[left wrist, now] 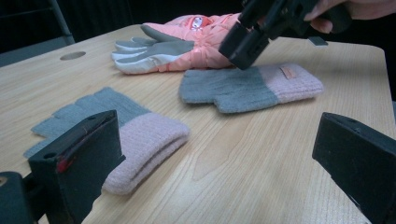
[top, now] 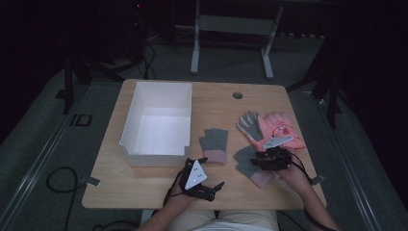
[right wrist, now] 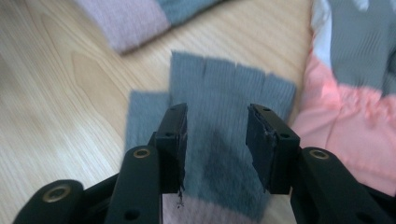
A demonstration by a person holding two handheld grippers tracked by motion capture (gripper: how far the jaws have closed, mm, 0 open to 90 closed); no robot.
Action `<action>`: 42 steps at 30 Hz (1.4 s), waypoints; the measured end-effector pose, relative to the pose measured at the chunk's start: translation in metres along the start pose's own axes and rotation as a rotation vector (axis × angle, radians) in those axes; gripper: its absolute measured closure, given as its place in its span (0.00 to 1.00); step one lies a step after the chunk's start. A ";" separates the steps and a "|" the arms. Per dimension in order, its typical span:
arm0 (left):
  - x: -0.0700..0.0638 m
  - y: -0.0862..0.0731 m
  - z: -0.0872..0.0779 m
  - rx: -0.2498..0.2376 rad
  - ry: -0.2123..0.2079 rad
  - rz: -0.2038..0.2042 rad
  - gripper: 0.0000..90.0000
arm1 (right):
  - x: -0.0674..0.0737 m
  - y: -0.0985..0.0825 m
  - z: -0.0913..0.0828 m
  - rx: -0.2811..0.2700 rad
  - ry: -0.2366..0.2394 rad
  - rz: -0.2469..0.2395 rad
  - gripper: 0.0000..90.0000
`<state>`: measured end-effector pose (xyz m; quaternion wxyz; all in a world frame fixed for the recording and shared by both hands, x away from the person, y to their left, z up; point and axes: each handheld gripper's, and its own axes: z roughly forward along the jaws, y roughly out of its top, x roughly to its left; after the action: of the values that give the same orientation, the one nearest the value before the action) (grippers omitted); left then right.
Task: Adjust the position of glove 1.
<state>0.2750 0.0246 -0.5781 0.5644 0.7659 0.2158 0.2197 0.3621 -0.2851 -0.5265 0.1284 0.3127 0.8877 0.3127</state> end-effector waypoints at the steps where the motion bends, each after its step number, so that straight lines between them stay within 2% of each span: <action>1: 0.000 0.000 0.000 -0.001 0.000 0.002 0.01 | -0.001 -0.003 0.002 0.006 0.002 -0.004 0.65; 7: -0.001 0.000 0.000 -0.003 0.002 0.005 0.01 | -0.003 -0.011 0.016 0.026 0.003 -0.007 0.68; 10: 0.000 0.000 0.000 0.001 0.002 0.006 0.01 | -0.003 -0.013 0.018 0.016 0.006 -0.022 0.77; 13: -0.001 0.000 0.000 -0.004 0.002 0.005 0.01 | -0.002 -0.010 0.019 0.033 0.008 -0.011 0.88; 17: 0.000 0.000 0.000 -0.001 0.002 0.003 0.01 | 0.003 -0.004 0.020 0.058 -0.033 0.003 0.94; 19: -0.001 0.000 0.000 -0.005 0.003 0.004 0.01 | 0.009 -0.001 0.016 0.042 -0.065 0.039 0.95; 20: -0.001 0.000 0.000 -0.005 0.003 0.004 0.01 | 0.009 -0.001 0.016 0.042 -0.065 0.039 0.95; 21: -0.001 0.000 0.000 -0.001 0.004 0.005 0.01 | 0.011 0.000 0.013 0.027 -0.075 0.065 0.95; 22: 0.000 0.000 0.000 -0.002 0.004 0.007 0.01 | 0.017 0.002 0.005 -0.016 -0.100 0.120 0.95; 24: -0.001 0.000 -0.001 -0.007 0.005 0.005 0.01 | 0.026 0.005 -0.009 -0.085 -0.123 0.184 0.95; 26: -0.001 0.000 0.000 -0.004 0.006 0.007 0.01 | 0.036 0.008 -0.020 -0.122 -0.163 0.223 0.95; 29: -0.001 0.000 -0.001 -0.006 0.006 0.006 0.01 | 0.046 0.007 -0.029 -0.161 -0.211 0.307 0.95; 32: -0.001 0.000 0.000 -0.001 0.007 0.011 0.01 | 0.048 0.002 -0.024 -0.143 -0.241 0.365 0.95; 36: -0.001 0.000 0.000 -0.004 0.008 0.011 0.01 | 0.046 -0.005 -0.010 -0.127 -0.243 0.452 0.95; 42: -0.002 0.000 0.000 -0.005 0.010 0.016 0.01 | 0.052 0.001 0.013 -0.118 -0.230 0.468 0.95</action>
<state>0.2732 0.0237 -0.5783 0.5633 0.7651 0.2121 0.2287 0.3282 -0.2454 -0.5370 0.1705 0.5350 0.7509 0.3476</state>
